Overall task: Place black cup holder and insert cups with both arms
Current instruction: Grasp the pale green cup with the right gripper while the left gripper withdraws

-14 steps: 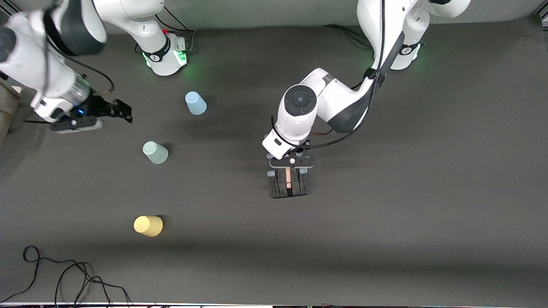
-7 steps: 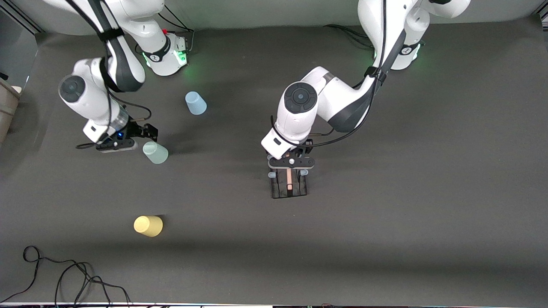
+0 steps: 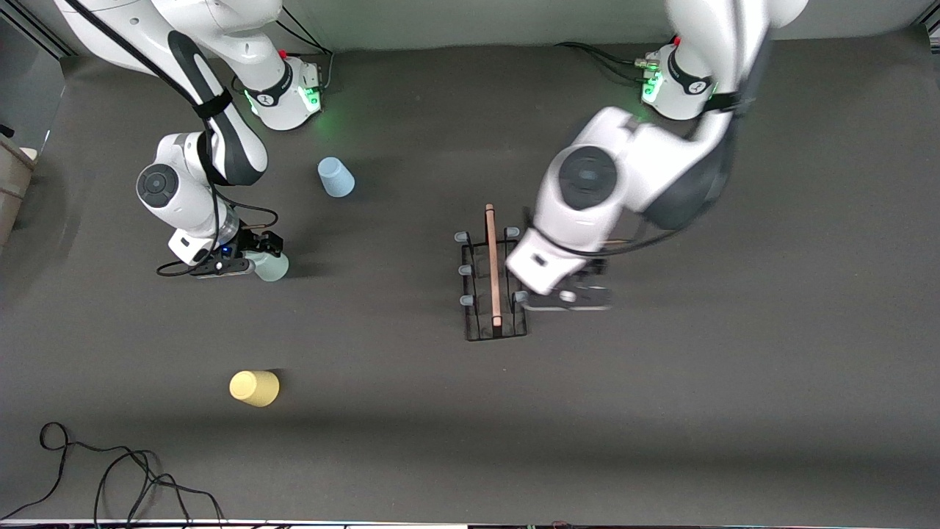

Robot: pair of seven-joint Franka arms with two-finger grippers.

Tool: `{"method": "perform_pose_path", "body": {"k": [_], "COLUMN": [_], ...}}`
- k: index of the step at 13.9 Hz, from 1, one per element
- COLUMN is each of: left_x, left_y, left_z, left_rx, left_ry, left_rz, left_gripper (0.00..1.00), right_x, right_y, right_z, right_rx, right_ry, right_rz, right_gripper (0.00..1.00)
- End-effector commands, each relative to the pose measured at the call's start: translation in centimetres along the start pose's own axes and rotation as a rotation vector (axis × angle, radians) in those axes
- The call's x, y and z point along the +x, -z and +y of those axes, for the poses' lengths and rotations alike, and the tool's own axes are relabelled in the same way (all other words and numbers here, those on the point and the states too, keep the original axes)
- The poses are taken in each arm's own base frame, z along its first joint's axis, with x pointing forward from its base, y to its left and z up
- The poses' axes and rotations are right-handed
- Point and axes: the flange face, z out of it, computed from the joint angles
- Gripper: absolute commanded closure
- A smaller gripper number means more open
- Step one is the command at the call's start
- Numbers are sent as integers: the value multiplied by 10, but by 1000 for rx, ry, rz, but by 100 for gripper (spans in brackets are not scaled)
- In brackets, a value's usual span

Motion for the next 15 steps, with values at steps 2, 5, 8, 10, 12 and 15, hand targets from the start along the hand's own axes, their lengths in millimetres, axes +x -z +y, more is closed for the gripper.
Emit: {"method": "perform_pose_path", "body": {"k": [2, 5, 8, 10, 12, 15], "left_x": [6, -5, -11, -22, -41, -62], "left_y": [45, 55, 68, 78, 94, 118], "left_z": [-112, -201, -290, -345, -378, -377], "left_rx": [44, 46, 17, -33, -40, -24], "left_ry": [2, 19, 33, 25, 35, 42], "left_rz": [-9, -24, -60, -55, -32, -47], "left_gripper": [3, 1, 1, 1, 1, 1], "right_x": [9, 17, 32, 38, 39, 36], "right_y": [45, 122, 214, 270, 314, 330], "right_z": [0, 3, -1, -11, -32, -117], "right_rx": [-1, 20, 19, 9, -2, -26], "right_ry": [1, -52, -174, -212, -268, -397], "right_rz": [21, 21, -49, -105, -112, -102], "right_gripper": [72, 72, 72, 72, 72, 72]}}
